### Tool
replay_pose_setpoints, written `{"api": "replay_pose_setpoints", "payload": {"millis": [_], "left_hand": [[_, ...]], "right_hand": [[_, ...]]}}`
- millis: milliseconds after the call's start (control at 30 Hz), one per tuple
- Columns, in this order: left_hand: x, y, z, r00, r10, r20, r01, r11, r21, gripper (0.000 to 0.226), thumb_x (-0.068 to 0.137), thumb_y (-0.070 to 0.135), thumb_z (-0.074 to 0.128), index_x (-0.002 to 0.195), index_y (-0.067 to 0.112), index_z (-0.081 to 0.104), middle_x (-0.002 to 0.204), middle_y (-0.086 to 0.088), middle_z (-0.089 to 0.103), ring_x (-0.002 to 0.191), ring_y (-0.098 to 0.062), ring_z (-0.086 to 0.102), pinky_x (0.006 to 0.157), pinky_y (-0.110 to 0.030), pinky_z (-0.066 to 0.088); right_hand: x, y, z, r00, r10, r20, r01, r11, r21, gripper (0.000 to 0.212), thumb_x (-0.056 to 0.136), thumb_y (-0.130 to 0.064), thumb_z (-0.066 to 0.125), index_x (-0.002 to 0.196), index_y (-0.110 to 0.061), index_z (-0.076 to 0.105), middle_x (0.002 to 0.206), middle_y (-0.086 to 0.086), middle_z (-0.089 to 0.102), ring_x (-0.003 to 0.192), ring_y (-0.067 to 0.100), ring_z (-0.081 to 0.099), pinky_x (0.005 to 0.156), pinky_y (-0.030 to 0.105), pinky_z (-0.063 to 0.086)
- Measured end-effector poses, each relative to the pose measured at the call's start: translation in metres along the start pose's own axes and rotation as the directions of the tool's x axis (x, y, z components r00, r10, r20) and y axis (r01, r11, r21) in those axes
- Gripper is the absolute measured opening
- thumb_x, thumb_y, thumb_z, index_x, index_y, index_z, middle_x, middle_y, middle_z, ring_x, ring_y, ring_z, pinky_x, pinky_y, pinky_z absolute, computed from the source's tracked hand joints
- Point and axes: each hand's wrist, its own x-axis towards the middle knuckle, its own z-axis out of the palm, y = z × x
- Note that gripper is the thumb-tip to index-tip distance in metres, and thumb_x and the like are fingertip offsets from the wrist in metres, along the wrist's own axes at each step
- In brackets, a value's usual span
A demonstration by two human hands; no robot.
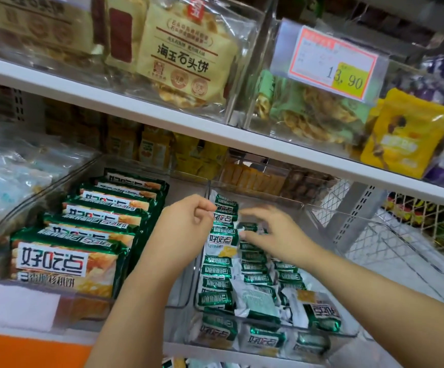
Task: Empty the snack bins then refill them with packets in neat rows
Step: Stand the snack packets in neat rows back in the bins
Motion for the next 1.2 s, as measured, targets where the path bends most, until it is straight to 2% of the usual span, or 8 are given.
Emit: {"api": "replay_pose_setpoints", "payload": {"millis": [100,233,433,667,867,1000,1100,1200], "left_hand": [[-0.003,0.016,0.004,0.99,0.102,0.102,-0.113,0.988,0.105,0.022,0.093,0.016,0.048,0.094,0.032,0.064,0.082,0.006,0.064,0.07,-0.006,0.058,0.064,-0.025,0.052],[-0.006,0.044,0.023,0.86,0.112,0.498,-0.216,0.964,0.157,0.018,0.091,0.016,0.055,0.092,0.03,0.066,0.079,0.015,0.062,0.066,-0.002,0.057,0.058,-0.018,0.05],[-0.008,0.052,0.037,0.602,-0.108,0.791,-0.397,0.819,0.414,0.025,0.088,0.023,0.066,0.113,0.023,0.069,0.103,0.012,0.068,0.09,-0.006,0.06,0.08,-0.022,0.046],[-0.008,0.032,0.049,0.567,-0.207,0.798,-0.504,0.679,0.534,0.056,0.083,0.043,0.07,0.133,0.025,0.052,0.131,0.008,0.054,0.113,-0.014,0.052,0.094,-0.028,0.043],[-0.003,0.032,0.06,0.66,-0.147,0.737,-0.416,0.744,0.522,0.039,0.09,0.047,0.059,0.126,0.032,0.054,0.106,0.012,0.058,0.078,-0.006,0.055,0.064,-0.021,0.043],[-0.003,0.031,0.065,0.71,-0.151,0.688,-0.39,0.729,0.562,0.059,0.097,0.035,0.049,0.148,0.042,0.019,0.127,-0.002,0.057,0.064,-0.01,0.042,0.051,-0.018,0.032],[-0.005,0.034,0.072,0.69,-0.157,0.707,-0.427,0.7,0.572,0.056,0.1,0.022,0.042,0.147,0.042,0.02,0.078,-0.002,0.054,0.054,-0.011,0.039,0.047,-0.023,0.028],[-0.001,0.043,0.077,0.662,-0.217,0.717,-0.458,0.641,0.616,0.047,0.099,0.022,0.046,0.142,0.038,0.035,0.072,0.003,0.047,0.059,-0.014,0.044,0.053,-0.029,0.034]], "right_hand": [[-0.03,0.014,-0.035,0.979,-0.052,0.195,0.054,0.999,-0.002,0.022,0.089,-0.026,0.066,0.111,-0.027,0.067,0.107,-0.013,0.066,0.096,-0.004,0.059,0.08,0.013,0.043],[-0.064,0.038,-0.049,0.846,0.051,0.53,0.079,0.973,-0.219,0.024,0.086,-0.021,0.068,0.11,-0.025,0.066,0.104,-0.013,0.066,0.094,0.003,0.06,0.085,0.021,0.047],[-0.086,0.03,-0.047,0.793,0.161,0.587,0.221,0.823,-0.523,0.064,0.087,-0.034,0.064,0.143,-0.033,0.032,0.119,-0.004,0.061,0.101,0.022,0.048,0.086,0.029,0.026],[-0.111,0.033,-0.046,0.956,0.022,0.292,0.154,0.81,-0.566,0.069,0.087,-0.048,0.061,0.144,-0.04,0.024,0.125,-0.005,0.045,0.107,0.019,0.05,0.076,0.027,0.03],[-0.142,0.06,-0.044,0.979,-0.004,-0.203,-0.006,0.999,-0.05,0.041,0.075,-0.044,0.073,0.109,-0.029,0.058,0.096,-0.019,0.05,0.089,0.008,0.05,0.074,0.028,0.039],[-0.142,0.068,-0.046,0.951,0.148,-0.272,-0.088,0.971,0.223,0.035,0.075,-0.036,0.076,0.1,-0.031,0.052,0.082,-0.009,0.063,0.078,0.01,0.057,0.065,0.019,0.041],[-0.144,0.07,-0.051,0.963,0.158,-0.22,-0.104,0.966,0.236,0.055,0.078,-0.042,0.072,0.124,-0.038,0.043,0.097,0.001,0.065,0.084,0.017,0.059,0.072,0.027,0.047],[-0.143,0.071,-0.059,0.974,0.144,-0.173,-0.111,0.977,0.184,0.055,0.081,-0.043,0.069,0.129,-0.039,0.043,0.102,-0.004,0.061,0.076,0.005,0.058,0.068,0.024,0.048]]}}
